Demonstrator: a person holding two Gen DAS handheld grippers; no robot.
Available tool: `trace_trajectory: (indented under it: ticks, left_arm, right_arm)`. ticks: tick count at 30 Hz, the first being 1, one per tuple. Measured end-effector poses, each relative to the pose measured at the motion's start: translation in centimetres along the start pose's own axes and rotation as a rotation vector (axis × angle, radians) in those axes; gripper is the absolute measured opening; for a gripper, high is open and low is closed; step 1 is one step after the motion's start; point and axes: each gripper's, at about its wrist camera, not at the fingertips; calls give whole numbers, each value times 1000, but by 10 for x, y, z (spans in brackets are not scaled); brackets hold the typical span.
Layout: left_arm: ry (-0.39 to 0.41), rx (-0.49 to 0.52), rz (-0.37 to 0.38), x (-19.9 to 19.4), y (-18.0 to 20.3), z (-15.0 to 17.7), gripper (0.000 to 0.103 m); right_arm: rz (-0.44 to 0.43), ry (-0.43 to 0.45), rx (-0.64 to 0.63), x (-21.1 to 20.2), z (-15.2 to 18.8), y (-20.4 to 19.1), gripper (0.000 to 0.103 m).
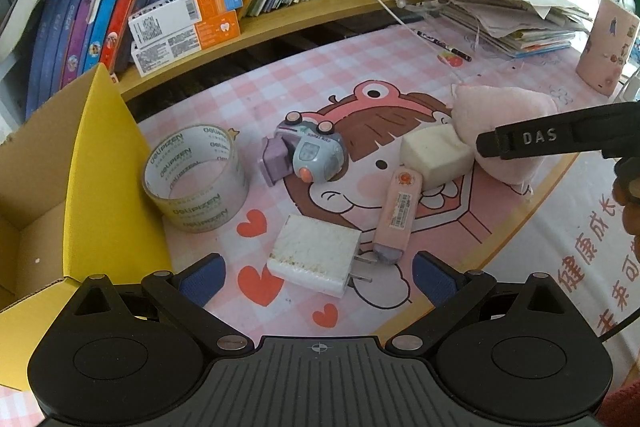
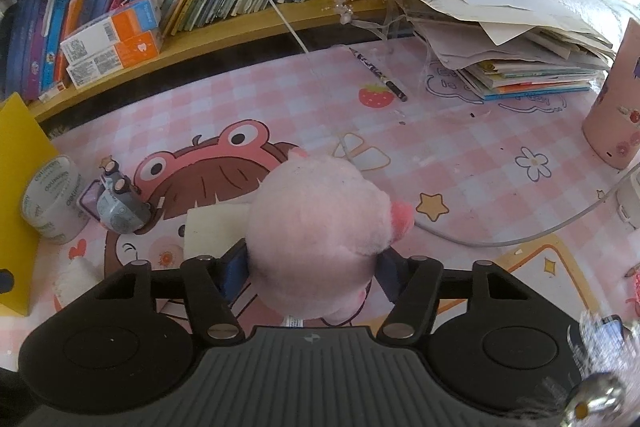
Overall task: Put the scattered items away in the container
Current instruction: 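Close the right gripper on the pink pig while the left gripper grasps the white sponge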
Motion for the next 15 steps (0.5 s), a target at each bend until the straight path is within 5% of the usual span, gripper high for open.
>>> trace_trajectory:
  ticks: [4,9,15]
  left_arm:
    - [-3,12,7,4,1,1,99]
    - [-6,73,-6,12,5,3,78]
    - [-2,72,-27,22,0,-1,77]
  right_arm:
    - [-3,30,-15,-7,0,0,56]
    - [-10,49,-9,-13,0,-2,56]
    - [-12,60,-3,-18,-1,-2,56]
Point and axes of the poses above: each gripper's, at about its wrist camera, not at the fingertips, and x roughly the way its jaws point, y to its right, z to its underside, and after that the axes turned 6 degrees about -x, right-handed
